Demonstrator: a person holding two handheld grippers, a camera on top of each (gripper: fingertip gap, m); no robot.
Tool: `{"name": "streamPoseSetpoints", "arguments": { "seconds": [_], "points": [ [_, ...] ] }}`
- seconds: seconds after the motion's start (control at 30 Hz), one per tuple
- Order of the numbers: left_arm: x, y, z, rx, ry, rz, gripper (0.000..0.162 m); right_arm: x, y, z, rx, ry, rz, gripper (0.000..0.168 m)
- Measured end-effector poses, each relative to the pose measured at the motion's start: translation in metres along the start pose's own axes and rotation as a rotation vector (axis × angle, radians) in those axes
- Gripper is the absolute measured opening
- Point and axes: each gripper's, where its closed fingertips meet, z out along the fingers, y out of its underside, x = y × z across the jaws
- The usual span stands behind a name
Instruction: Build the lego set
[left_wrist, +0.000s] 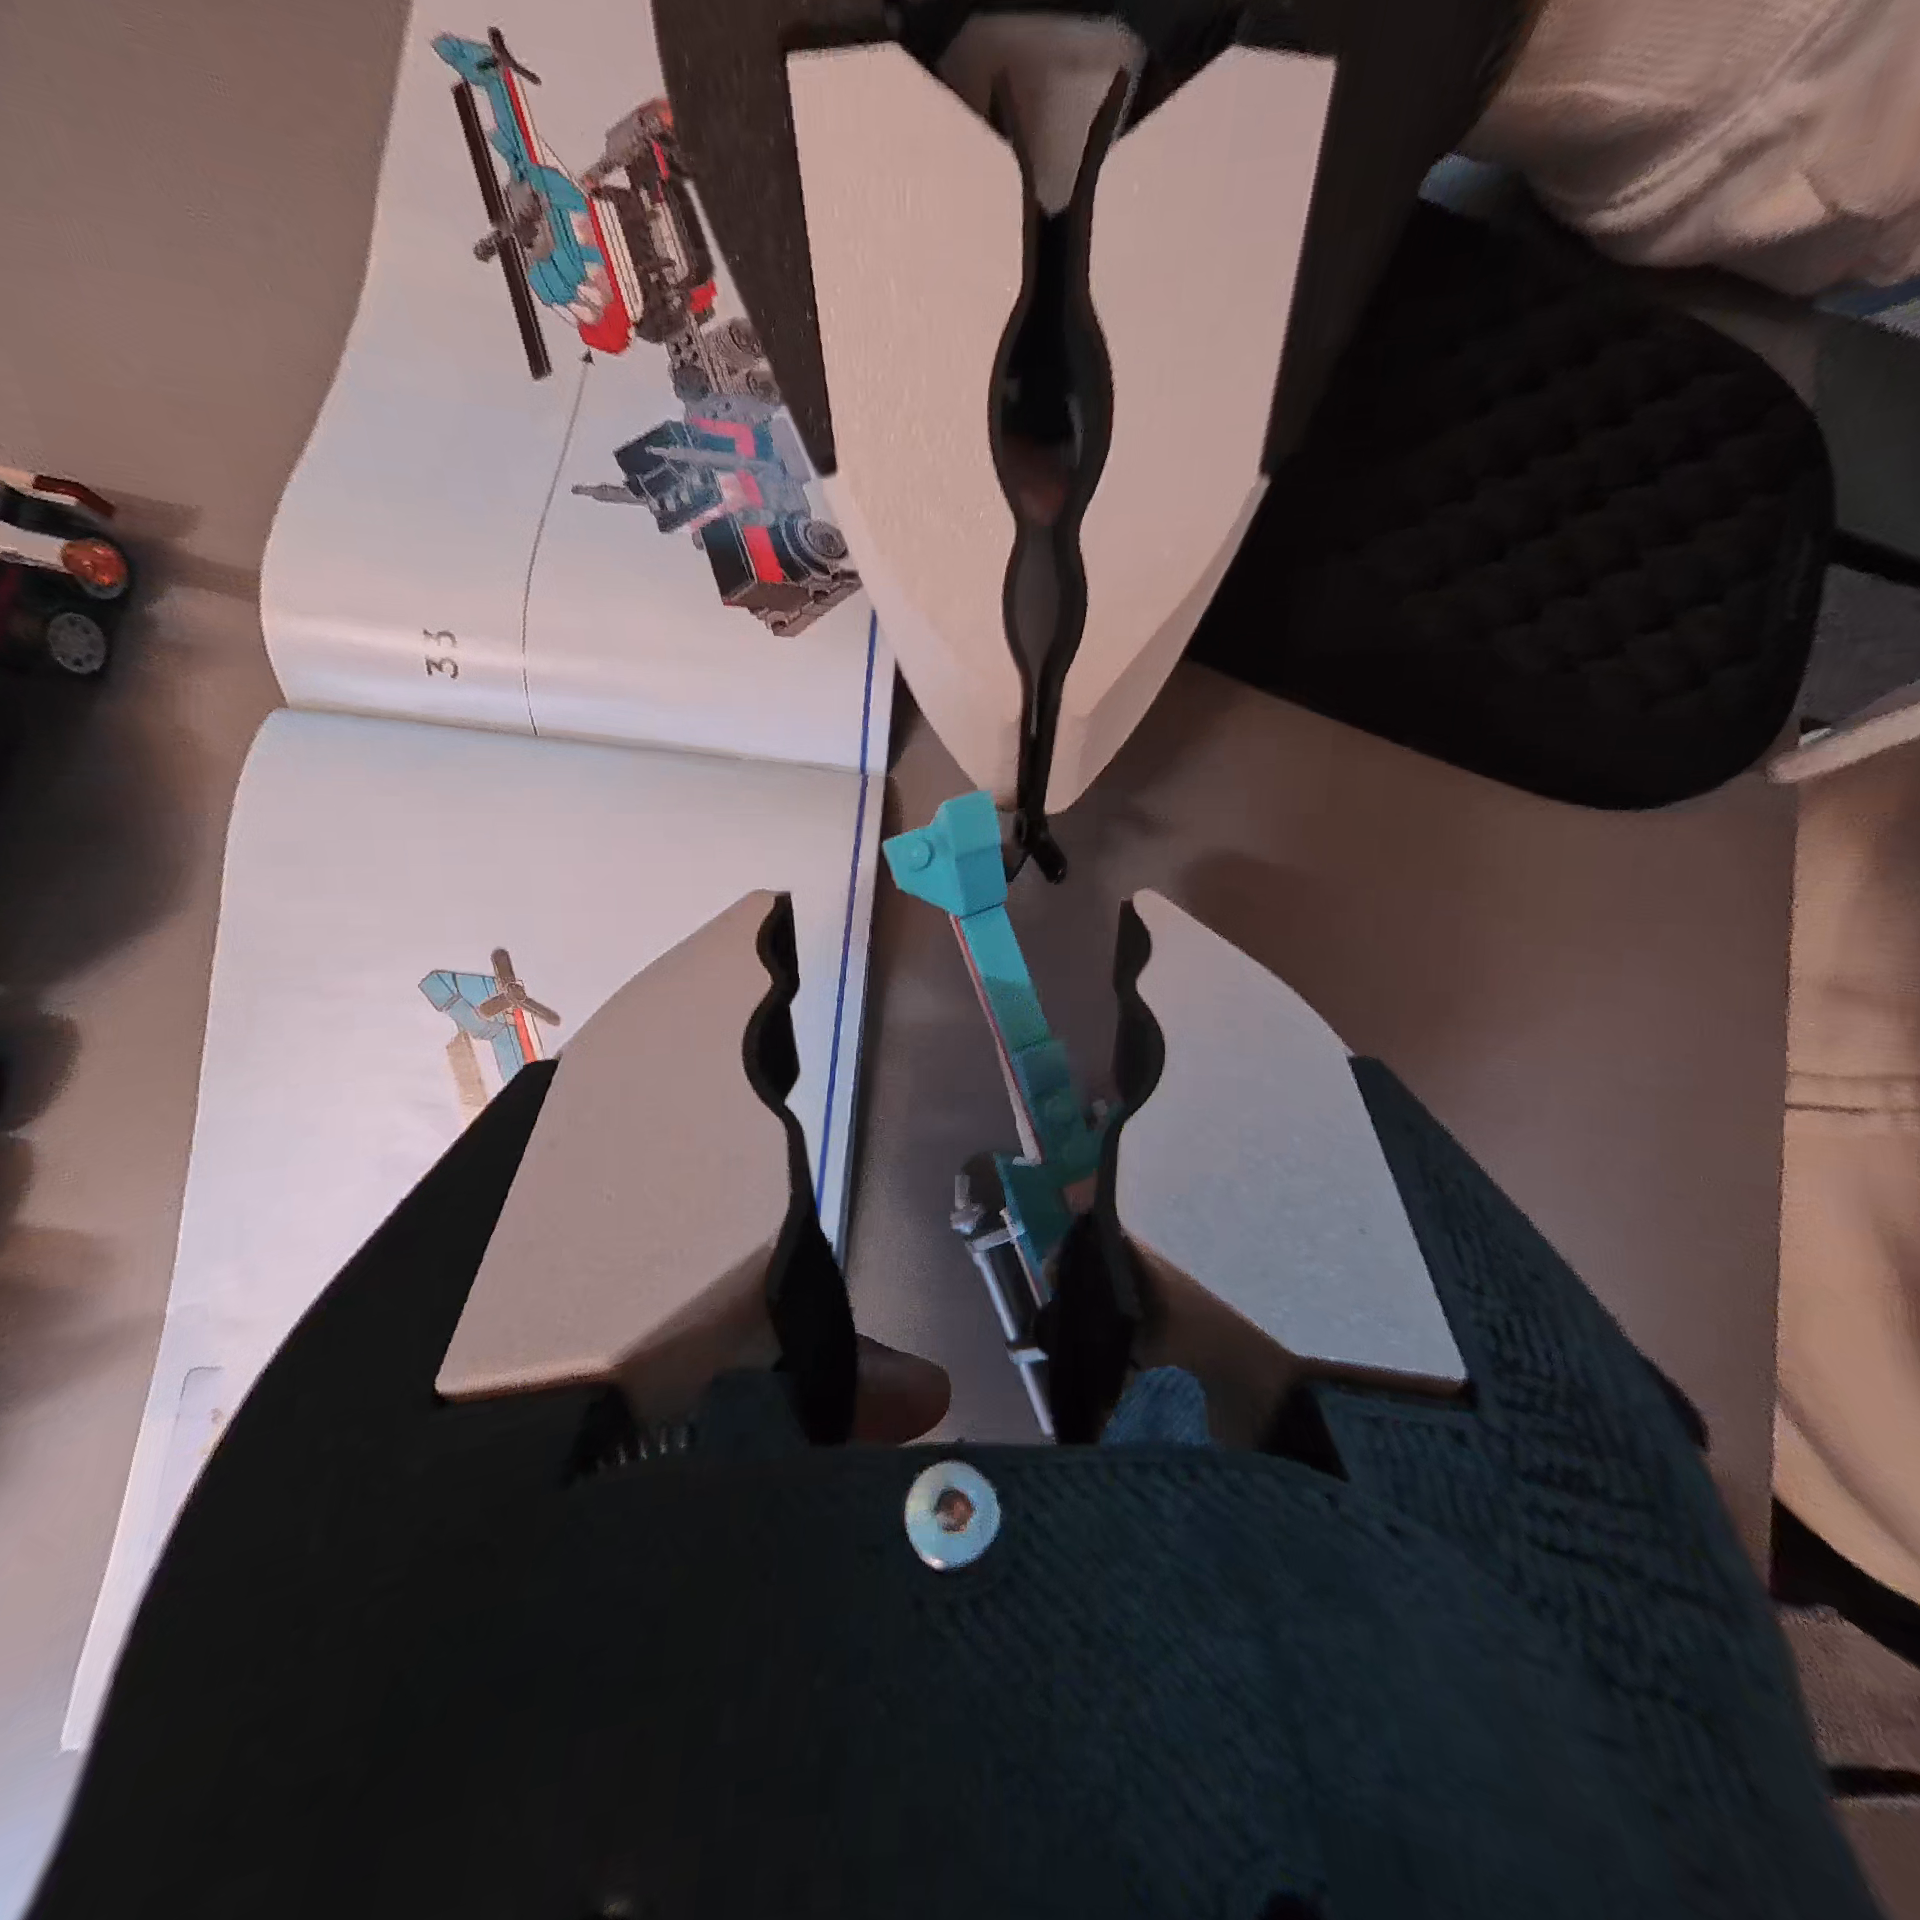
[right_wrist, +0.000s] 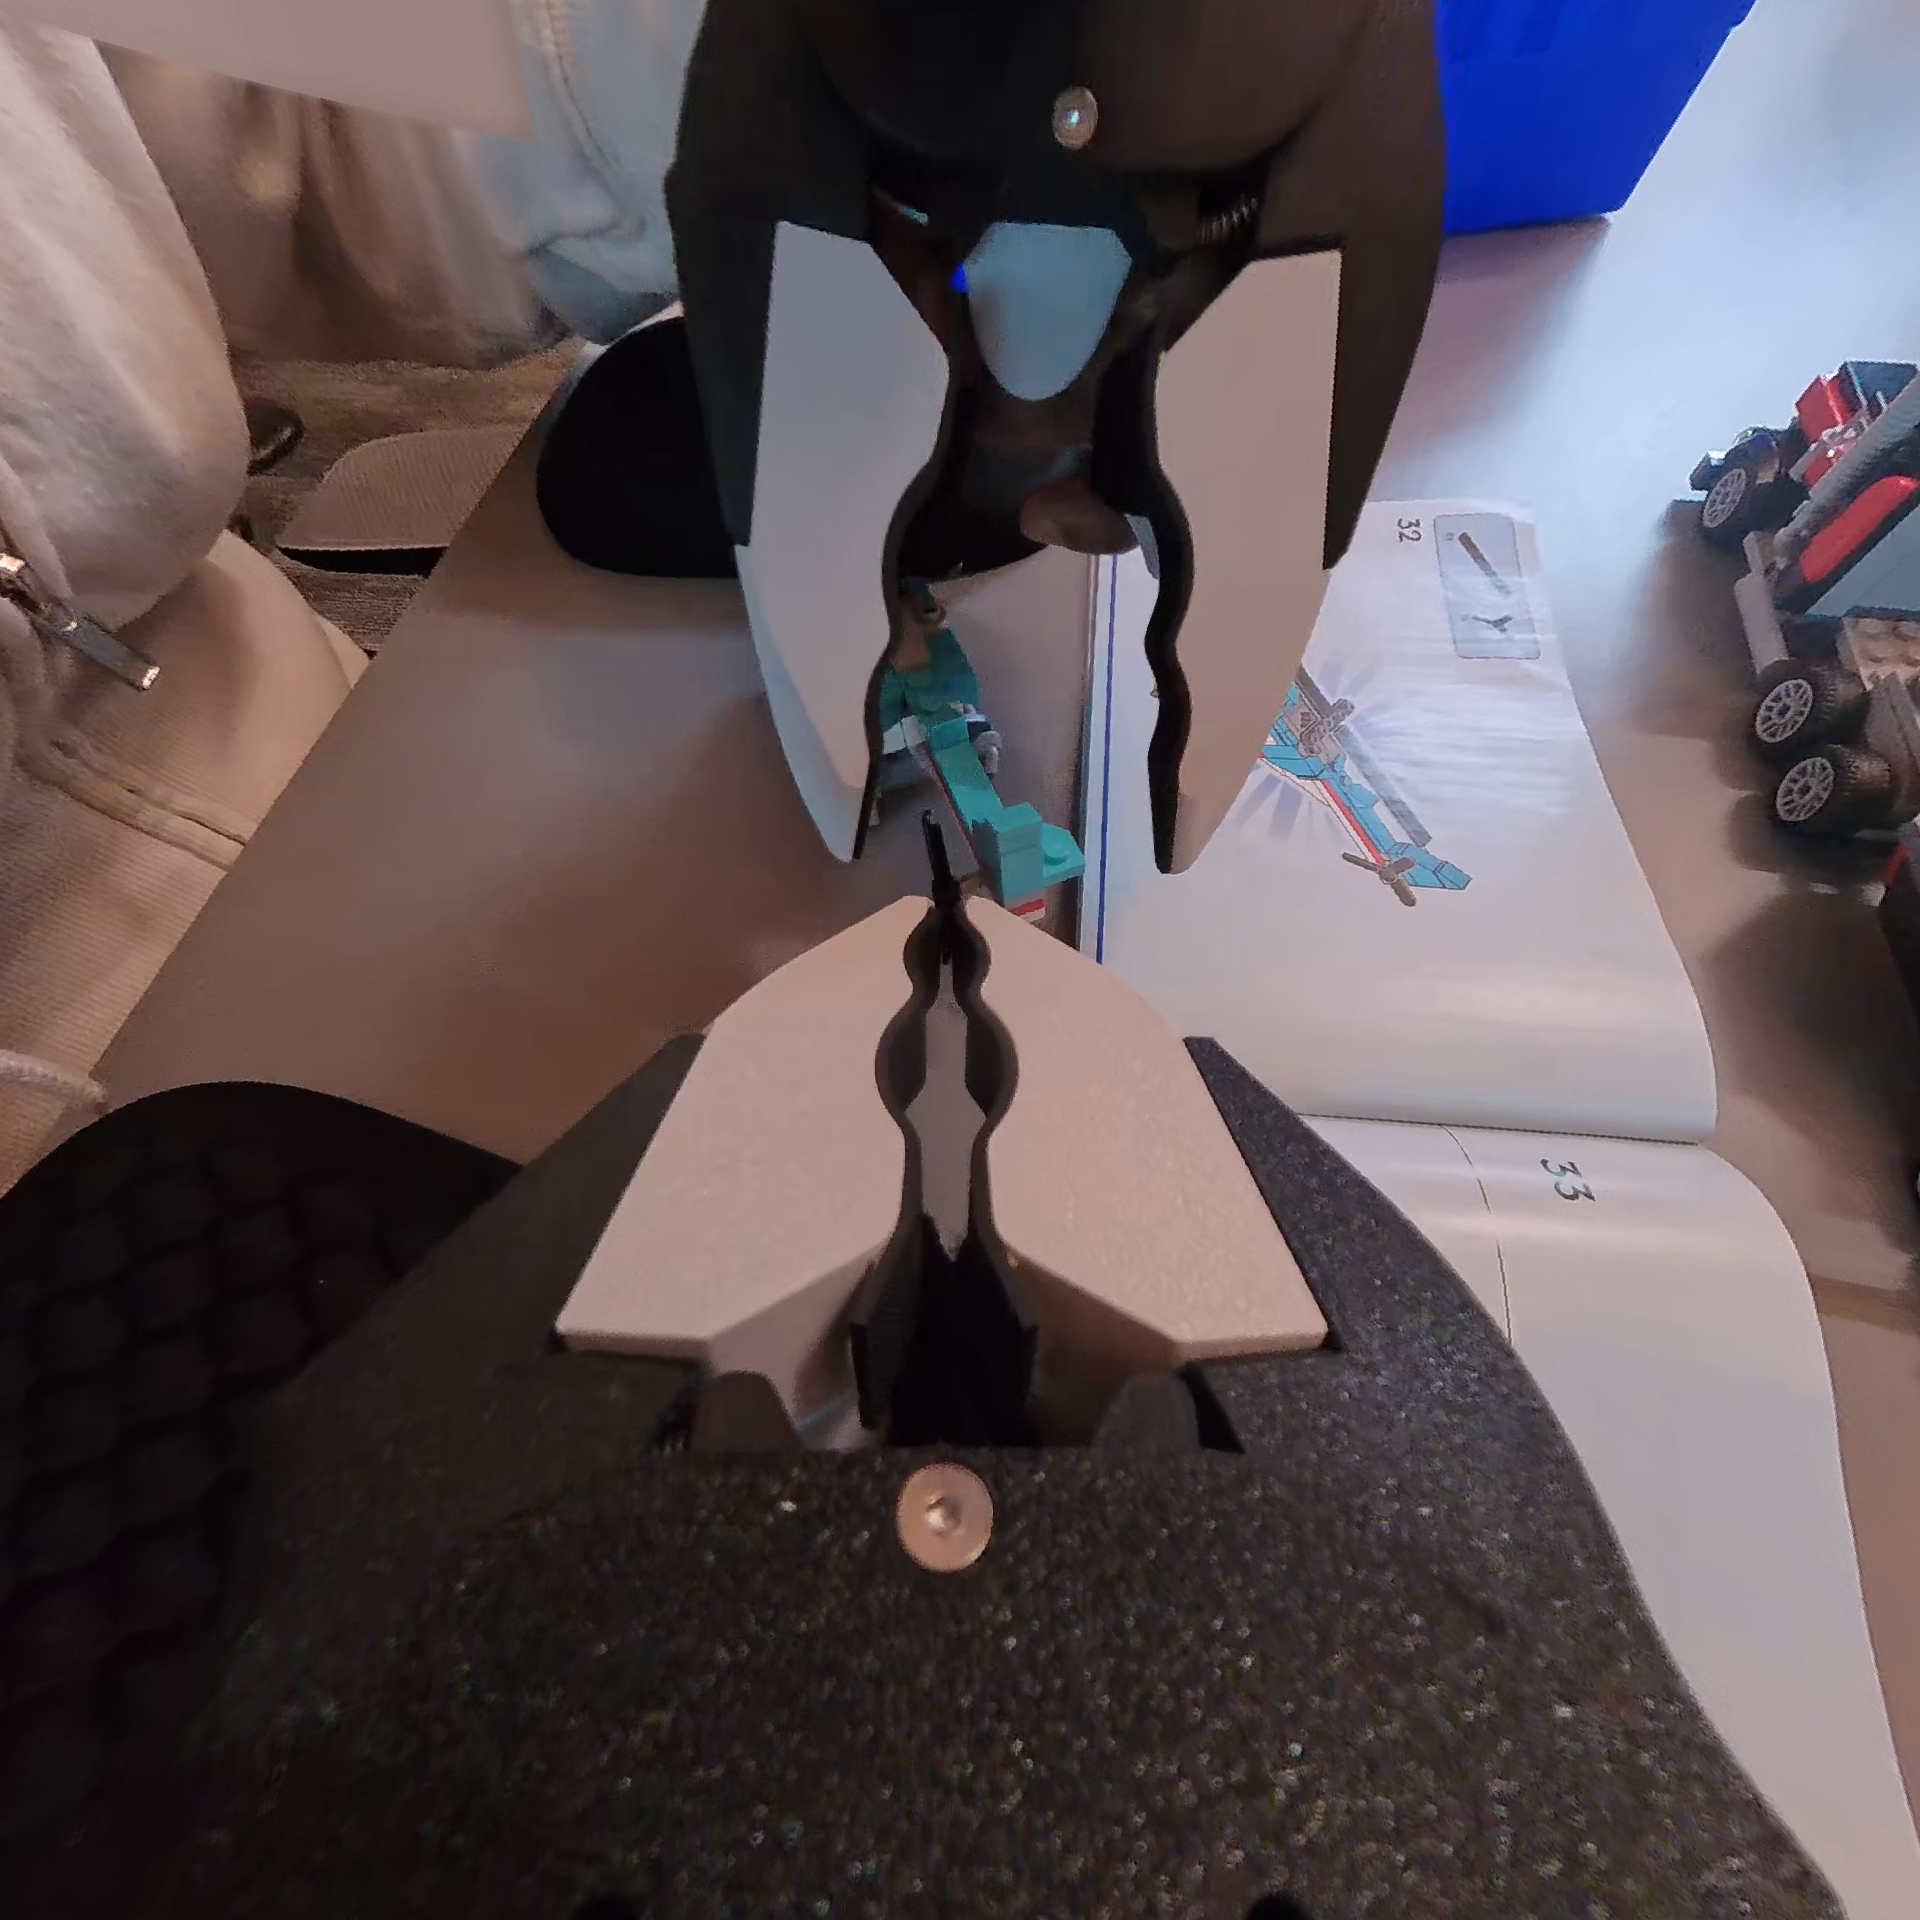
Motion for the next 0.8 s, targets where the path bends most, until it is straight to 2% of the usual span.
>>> {"name": "streamPoseSetpoints", "arguments": {
  "seconds": [0.03,0.23,0.8],
  "points": [
    [0.001,-0.001,0.000,-0.009,-0.009,-0.004,0.059,0.000,0.000,0.000,-0.001,-0.001,-0.002,0.001],
    [0.004,0.002,0.006,-0.098,-0.063,-0.046,0.047,0.000,-0.001,-0.001,0.002,0.004,-0.021,0.001],
    [0.002,0.000,0.010,-0.107,-0.093,-0.038,0.032,-0.001,-0.001,0.002,0.004,-0.022,-0.024,0.001]
  ]
}}
